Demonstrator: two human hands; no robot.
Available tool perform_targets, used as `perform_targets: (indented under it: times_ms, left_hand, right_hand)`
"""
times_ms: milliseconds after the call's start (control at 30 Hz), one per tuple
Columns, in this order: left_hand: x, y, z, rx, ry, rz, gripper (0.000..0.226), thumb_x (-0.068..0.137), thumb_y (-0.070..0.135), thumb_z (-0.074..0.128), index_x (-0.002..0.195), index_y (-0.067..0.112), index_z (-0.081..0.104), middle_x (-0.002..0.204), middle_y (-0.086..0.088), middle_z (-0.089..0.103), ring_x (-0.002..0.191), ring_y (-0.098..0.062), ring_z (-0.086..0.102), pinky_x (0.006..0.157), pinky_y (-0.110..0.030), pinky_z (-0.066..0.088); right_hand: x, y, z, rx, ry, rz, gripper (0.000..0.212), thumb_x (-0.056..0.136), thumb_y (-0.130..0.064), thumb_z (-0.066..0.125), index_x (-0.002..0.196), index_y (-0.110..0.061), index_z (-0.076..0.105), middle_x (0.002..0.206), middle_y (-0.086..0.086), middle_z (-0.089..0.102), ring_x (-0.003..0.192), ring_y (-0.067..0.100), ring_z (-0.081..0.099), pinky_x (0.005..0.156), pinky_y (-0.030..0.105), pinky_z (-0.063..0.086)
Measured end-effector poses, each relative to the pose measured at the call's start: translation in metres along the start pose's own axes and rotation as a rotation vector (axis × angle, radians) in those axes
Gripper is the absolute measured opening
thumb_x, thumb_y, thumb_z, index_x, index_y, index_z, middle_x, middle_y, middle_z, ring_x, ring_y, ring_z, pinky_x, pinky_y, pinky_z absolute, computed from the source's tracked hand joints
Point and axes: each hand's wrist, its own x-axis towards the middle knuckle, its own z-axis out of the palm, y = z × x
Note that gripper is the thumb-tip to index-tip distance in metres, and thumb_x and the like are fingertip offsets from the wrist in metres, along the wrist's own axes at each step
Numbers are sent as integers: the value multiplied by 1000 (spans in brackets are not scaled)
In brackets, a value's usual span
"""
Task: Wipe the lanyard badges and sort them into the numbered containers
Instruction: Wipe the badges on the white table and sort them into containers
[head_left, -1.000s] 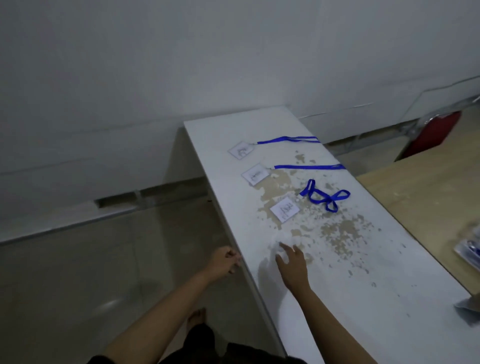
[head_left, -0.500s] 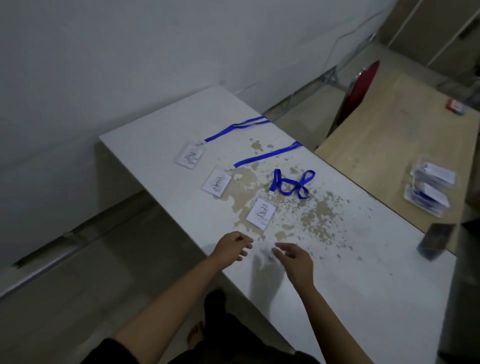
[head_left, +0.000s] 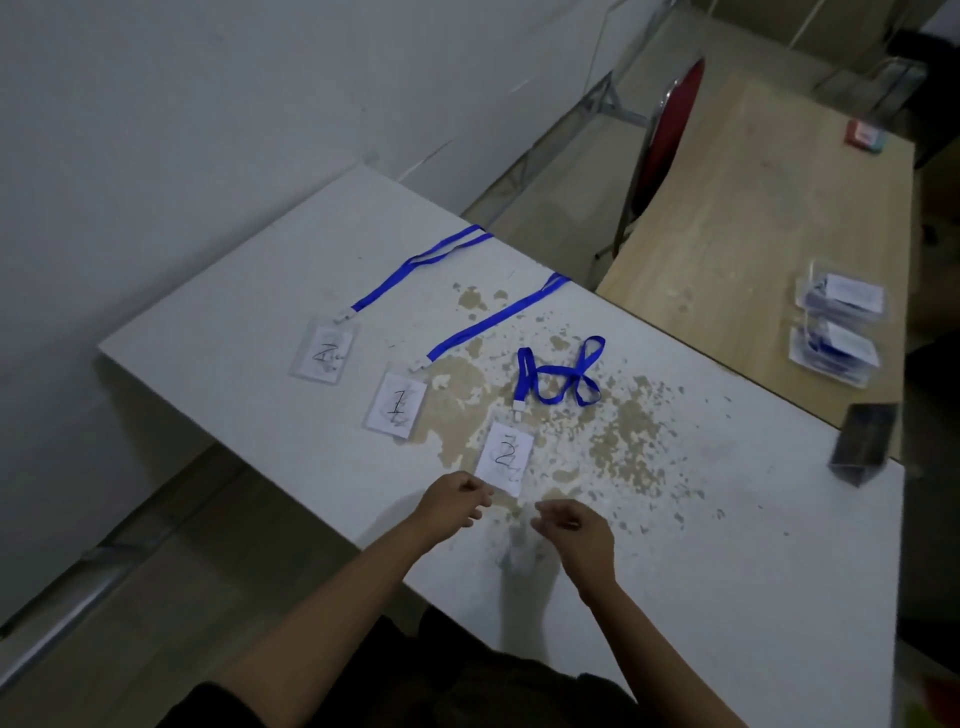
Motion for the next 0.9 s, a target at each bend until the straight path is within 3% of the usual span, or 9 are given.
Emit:
perform_targets:
  times_ms: [133, 233, 333, 400, 500, 600, 733, 800, 900]
  left_hand:
    - [15, 9, 5, 90, -93, -46, 19, 96, 15, 52, 109, 5, 62, 100, -7, 66, 78, -17, 58, 65, -21, 46]
    - [27, 14, 0, 151, -166, -62, 16, 96, 13, 52, 104, 6, 62, 98, -7, 66, 75, -16, 56, 64, -22, 45]
    - [41, 16, -9, 209, -205, -16, 14, 95, 13, 51, 100, 7, 63, 96, -7, 67, 74, -15, 57, 64, -23, 45]
    - [48, 18, -17, 316, -172, 98, 14, 96, 13, 51, 98, 8, 64, 98, -7, 66, 80, -15, 59, 65, -21, 43]
    - [61, 17, -33, 759, -72, 473, 17, 97, 17, 50, 107, 11, 62, 110, -6, 61, 102, -21, 56, 81, -24, 44]
    - [71, 12, -46, 1076, -188, 700, 43, 99, 26, 47, 141, 16, 45, 149, -4, 41, 134, -21, 39, 108, -34, 34]
    - [85, 2, -62, 1378, -328, 860, 51, 103, 32, 37, 151, 20, 29, 161, 1, 19, 144, -17, 27, 110, -32, 28]
    - [90, 1, -69, 1375, -341, 879, 48, 102, 29, 38, 148, 18, 36, 159, -1, 26, 142, -18, 31, 109, -33, 30]
    - [97, 5, -73, 1133, -292, 805, 39, 99, 28, 47, 137, 16, 50, 146, -2, 46, 132, -18, 43, 107, -25, 32]
  right_hand:
    - [-3, 7, 16, -172, 24, 64, 42, 67, -26, 89, 93, -12, 59, 81, 2, 62, 74, 15, 60, 59, 20, 45]
    - [-7, 13, 29, -88, 60, 103, 29, 73, -6, 82, 88, -14, 58, 70, 4, 61, 64, 14, 60, 55, 19, 51]
    - [-7, 8, 31, 60, 146, 176, 17, 75, -16, 84, 83, -13, 68, 69, 1, 67, 65, 12, 63, 58, 18, 51]
    - [-7, 0, 33, 257, 161, 218, 14, 78, -23, 82, 84, -13, 73, 70, 3, 68, 66, 16, 62, 61, 24, 49]
    - [-6, -15, 37, 382, 200, 193, 10, 84, -24, 76, 85, -15, 75, 74, 4, 69, 70, 18, 62, 65, 29, 52]
    - [7, -27, 39, 200, 295, 86, 9, 86, -21, 74, 91, -15, 76, 86, -2, 73, 82, 11, 67, 73, 20, 53]
    - [30, -46, 40, 75, 401, 18, 9, 84, -19, 75, 92, -15, 73, 84, -5, 71, 77, 2, 65, 67, 9, 50]
    - [41, -55, 47, 69, 418, -3, 10, 82, -17, 77, 89, -18, 70, 82, -10, 69, 74, -1, 64, 66, 8, 50]
    - [52, -56, 66, 41, 398, -47, 8, 83, -13, 74, 86, -19, 70, 81, -10, 69, 75, -2, 63, 68, 8, 49]
